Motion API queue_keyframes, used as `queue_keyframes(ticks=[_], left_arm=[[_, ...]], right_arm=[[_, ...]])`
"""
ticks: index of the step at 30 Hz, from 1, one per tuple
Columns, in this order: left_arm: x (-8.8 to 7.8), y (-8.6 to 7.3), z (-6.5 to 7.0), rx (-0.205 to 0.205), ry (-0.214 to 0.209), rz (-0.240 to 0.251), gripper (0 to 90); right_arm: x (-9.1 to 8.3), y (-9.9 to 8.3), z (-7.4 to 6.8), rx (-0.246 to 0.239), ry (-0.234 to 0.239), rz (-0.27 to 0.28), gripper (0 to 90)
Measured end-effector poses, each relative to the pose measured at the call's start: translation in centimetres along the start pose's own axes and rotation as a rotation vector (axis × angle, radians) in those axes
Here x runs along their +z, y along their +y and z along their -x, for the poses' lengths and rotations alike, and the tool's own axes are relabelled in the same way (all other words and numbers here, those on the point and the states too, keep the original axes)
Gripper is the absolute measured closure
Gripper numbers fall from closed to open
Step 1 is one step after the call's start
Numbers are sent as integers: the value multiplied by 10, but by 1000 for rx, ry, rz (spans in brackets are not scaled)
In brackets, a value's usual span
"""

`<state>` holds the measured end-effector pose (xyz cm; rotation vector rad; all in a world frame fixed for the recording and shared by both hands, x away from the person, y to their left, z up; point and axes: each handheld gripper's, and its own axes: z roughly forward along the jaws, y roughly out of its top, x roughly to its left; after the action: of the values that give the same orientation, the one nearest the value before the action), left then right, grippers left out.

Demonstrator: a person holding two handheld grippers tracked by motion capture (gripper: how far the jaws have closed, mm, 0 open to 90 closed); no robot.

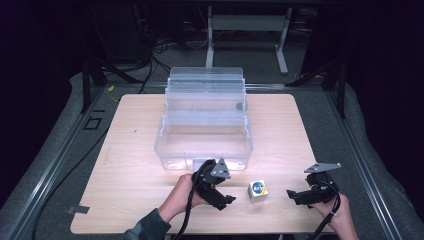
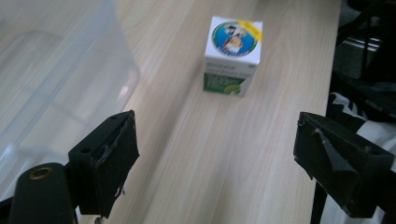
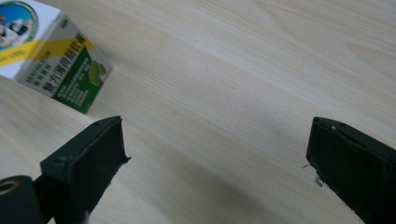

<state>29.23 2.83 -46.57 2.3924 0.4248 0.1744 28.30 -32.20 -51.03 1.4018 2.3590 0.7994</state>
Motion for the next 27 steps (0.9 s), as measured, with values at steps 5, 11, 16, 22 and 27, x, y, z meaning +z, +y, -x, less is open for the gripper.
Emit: queue_keyframes(ticks=[5,11,16,22,27], left_arm=[[-17,-24,0,-38,36,-16,137],[-35,-57,-9,-152,83,-19,120],[-43,-78,-14,-207,112,-35,118],[-51,-101,-24,-293,154,-56,118],[-54,-116,-31,-342,186,-65,116]], right_arm=[[-4,9,-9,9,11,-6,16],[-7,25,-24,28,38,-21,0],[-8,41,-38,-2,64,-34,0],[-5,60,-61,-56,100,-50,0],[9,73,-81,-106,100,-103,0]])
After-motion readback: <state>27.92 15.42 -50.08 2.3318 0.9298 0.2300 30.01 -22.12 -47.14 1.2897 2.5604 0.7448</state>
